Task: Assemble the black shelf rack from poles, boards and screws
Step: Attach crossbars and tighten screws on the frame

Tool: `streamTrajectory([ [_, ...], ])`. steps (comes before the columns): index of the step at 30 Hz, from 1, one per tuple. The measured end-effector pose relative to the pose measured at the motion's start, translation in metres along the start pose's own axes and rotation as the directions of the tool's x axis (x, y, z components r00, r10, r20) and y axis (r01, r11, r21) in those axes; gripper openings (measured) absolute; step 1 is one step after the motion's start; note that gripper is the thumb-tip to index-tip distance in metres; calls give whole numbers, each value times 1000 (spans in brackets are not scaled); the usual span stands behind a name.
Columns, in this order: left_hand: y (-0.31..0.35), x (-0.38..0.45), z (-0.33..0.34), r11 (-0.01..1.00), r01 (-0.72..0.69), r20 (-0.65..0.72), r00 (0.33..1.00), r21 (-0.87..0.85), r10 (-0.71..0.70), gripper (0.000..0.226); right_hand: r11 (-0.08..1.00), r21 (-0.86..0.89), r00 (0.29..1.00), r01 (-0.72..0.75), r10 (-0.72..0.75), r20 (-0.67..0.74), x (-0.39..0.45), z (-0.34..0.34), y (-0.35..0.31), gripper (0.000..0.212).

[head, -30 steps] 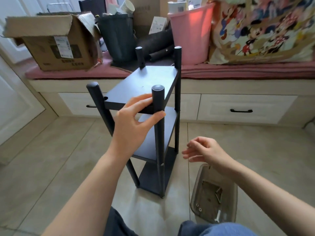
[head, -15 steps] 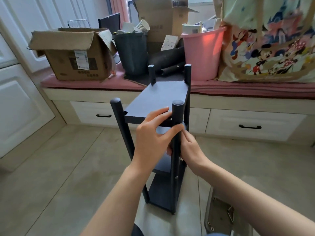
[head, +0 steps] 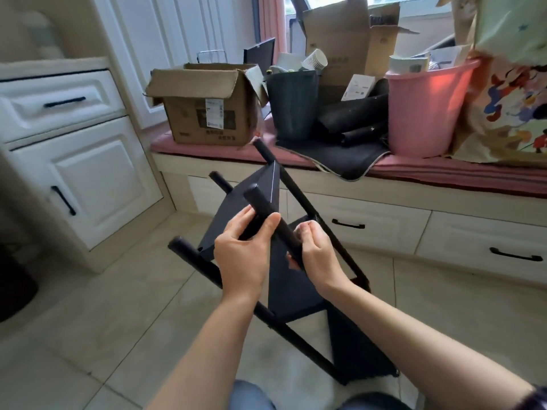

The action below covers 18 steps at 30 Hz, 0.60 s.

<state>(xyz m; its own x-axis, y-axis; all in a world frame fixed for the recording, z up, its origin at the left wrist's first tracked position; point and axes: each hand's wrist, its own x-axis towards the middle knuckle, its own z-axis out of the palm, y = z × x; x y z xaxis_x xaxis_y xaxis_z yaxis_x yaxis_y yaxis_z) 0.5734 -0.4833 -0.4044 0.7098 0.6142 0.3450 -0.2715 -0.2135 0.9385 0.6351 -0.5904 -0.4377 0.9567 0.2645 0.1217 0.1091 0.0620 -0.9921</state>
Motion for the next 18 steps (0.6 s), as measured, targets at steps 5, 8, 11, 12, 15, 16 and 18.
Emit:
streamTrajectory([
  [5,-35,21,-58,983,145,-18,989,-115,-148,47,1000,15,1000,-10,10,21,10,58,26,28],
  [8,-67,28,-90,957,215,-34,974,-196,-226,44,998,-62,997,5,-1,75,16,86,50,27],
  [11,-105,27,-113,907,303,-57,941,-294,-333,42,983,-183,991,9,16,134,23,107,77,27],
  [12,-118,25,-119,884,337,-66,924,-324,-377,41,975,-222,989,6,27,146,24,112,86,27],
  [15,-156,17,-133,816,430,-74,867,-388,-492,46,941,-339,981,4,62,182,27,124,112,26],
  [16,-167,14,-137,796,454,-76,849,-400,-523,48,931,-365,978,7,71,198,28,127,120,26],
  [18,-186,10,-144,764,494,-78,818,-415,-571,52,908,-420,970,19,86,229,30,132,136,26],
])
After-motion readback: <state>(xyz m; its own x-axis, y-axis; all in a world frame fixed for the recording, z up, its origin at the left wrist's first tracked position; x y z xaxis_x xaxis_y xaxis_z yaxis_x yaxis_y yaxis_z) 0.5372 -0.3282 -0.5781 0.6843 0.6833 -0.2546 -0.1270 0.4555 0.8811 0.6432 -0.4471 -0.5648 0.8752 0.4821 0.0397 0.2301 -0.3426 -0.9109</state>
